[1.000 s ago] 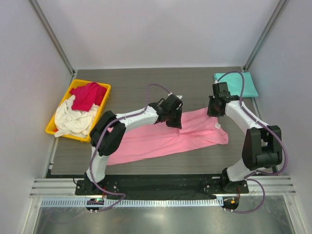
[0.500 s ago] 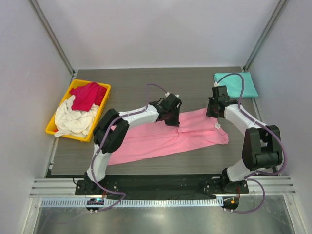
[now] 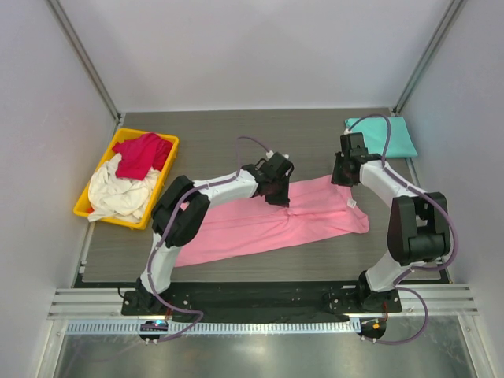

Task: Fold and stack the t-shirts
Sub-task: Fold the tshirt

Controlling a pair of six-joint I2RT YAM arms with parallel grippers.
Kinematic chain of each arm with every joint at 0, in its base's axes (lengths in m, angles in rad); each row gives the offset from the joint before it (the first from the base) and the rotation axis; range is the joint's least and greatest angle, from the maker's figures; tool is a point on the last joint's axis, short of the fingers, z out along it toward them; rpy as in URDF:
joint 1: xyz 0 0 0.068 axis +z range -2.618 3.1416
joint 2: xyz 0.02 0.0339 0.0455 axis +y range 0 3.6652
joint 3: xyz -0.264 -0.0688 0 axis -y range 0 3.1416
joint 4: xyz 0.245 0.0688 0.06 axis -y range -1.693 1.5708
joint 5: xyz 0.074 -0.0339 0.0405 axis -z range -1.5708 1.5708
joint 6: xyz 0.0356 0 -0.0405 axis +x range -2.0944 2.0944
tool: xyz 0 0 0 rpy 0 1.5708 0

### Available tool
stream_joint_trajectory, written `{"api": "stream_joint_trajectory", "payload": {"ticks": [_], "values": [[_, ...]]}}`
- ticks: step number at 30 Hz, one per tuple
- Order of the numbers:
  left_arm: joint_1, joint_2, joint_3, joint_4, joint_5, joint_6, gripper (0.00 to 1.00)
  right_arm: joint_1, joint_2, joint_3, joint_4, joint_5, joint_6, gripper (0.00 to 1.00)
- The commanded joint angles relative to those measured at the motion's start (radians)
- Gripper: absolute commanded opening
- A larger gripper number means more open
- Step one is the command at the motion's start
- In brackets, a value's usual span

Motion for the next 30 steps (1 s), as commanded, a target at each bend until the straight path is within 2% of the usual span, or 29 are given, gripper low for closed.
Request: {"api": "stream_joint_trajectory", "payload": {"ticks": [1,4,10,13,14,16,22,30], "values": [[0.005,-0.031,0.038,-0.032,-0.02,-0.005,0.18,0.005,0.02,0.098,-0.067,0.019,0.006,0.28],[0.004,-0.074,0.036,-0.073,-0.051,0.009,0.25,0.005,0.029,0.145,-0.145,0.03,0.027,0.34],[0.007,-0.212,-0.033,-0.115,-0.092,0.036,0.35,0.016,-0.001,0.191,-0.252,0.081,0.083,0.34],[0.013,-0.25,-0.061,-0.119,-0.101,0.038,0.37,0.028,-0.018,0.183,-0.265,0.041,0.096,0.3],[0.021,-0.255,-0.065,-0.121,-0.1,0.038,0.37,0.035,-0.02,0.178,-0.265,0.029,0.099,0.25],[0.03,-0.26,-0.076,-0.127,-0.089,0.036,0.37,0.05,-0.017,0.174,-0.263,-0.01,0.113,0.22],[0.065,-0.261,-0.126,-0.122,-0.091,0.03,0.37,0.074,0.022,0.103,-0.182,-0.059,0.138,0.2],[0.128,-0.26,-0.238,-0.115,-0.088,0.01,0.37,0.079,0.095,-0.018,-0.024,0.008,0.107,0.21]]}}
